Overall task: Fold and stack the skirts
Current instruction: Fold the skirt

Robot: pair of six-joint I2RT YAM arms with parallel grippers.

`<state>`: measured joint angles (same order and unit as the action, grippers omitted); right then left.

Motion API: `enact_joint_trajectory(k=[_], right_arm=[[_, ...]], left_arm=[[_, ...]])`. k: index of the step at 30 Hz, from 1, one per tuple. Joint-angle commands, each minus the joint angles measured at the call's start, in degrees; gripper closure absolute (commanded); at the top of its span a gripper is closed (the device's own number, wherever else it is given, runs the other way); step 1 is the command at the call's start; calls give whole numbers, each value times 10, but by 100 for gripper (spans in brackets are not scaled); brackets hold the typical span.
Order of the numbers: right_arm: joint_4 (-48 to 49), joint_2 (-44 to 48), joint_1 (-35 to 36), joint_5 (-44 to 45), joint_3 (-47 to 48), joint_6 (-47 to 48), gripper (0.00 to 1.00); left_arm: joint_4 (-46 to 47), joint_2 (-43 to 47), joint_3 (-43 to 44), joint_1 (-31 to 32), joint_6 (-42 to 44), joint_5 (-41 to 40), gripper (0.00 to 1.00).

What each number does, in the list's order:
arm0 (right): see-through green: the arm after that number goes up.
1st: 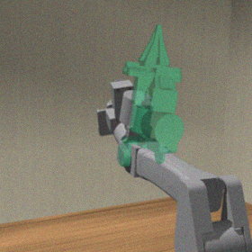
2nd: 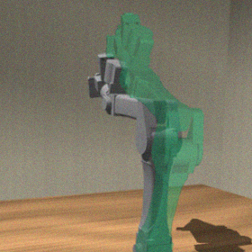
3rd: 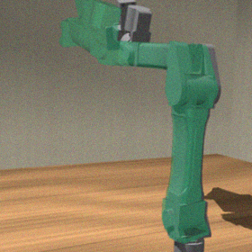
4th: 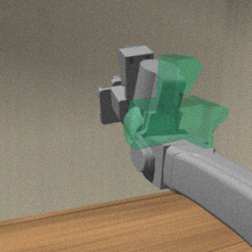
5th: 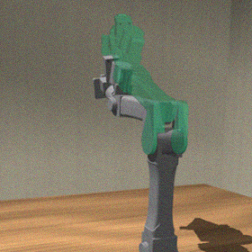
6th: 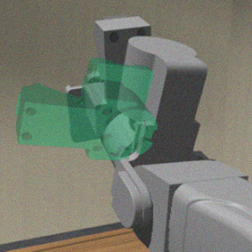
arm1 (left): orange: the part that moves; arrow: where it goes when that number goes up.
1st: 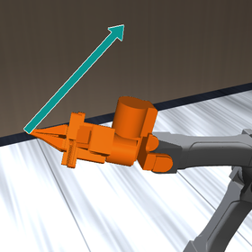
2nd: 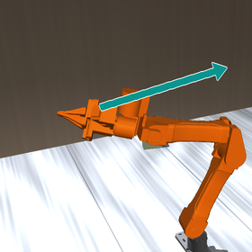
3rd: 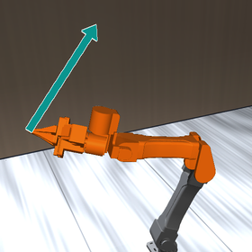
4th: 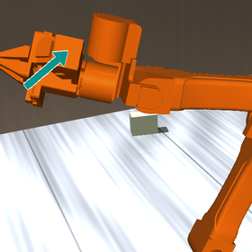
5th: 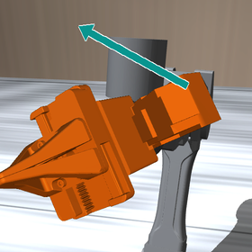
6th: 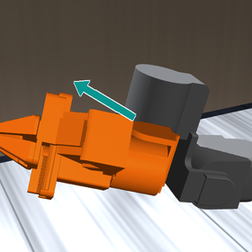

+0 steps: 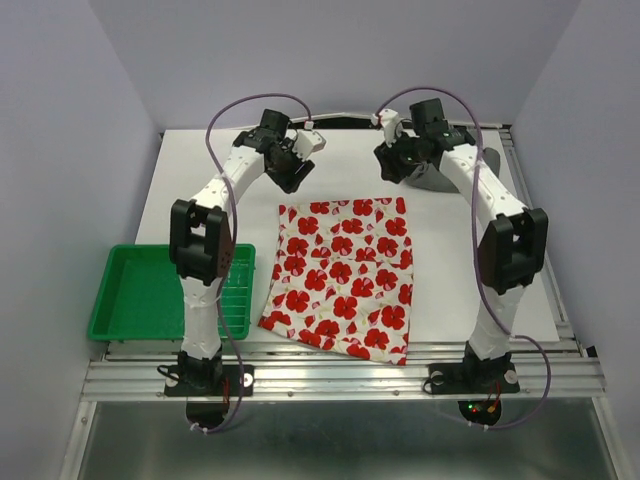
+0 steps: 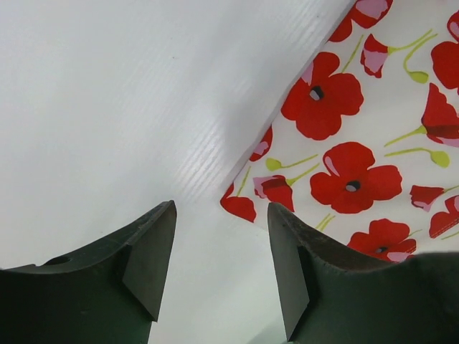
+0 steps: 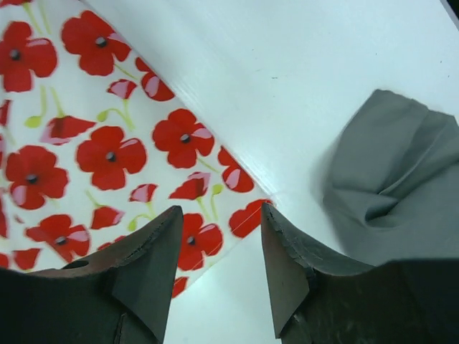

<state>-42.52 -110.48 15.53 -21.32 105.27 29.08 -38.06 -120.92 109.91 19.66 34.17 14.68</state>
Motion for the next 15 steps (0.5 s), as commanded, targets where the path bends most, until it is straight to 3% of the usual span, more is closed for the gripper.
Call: enact_joint_trajectory(k=[1, 7, 15], right_arm=[[-9, -86, -1, 36, 49, 111, 48], [-12, -162, -21, 6, 89, 177, 46], [-11, -207, -31, 27, 46, 242, 50]], left_arm=[[-28, 0, 27, -9, 22, 43, 35], [-18, 9, 4, -12, 19, 63, 35], [-4, 5, -22, -20, 19, 49, 35]])
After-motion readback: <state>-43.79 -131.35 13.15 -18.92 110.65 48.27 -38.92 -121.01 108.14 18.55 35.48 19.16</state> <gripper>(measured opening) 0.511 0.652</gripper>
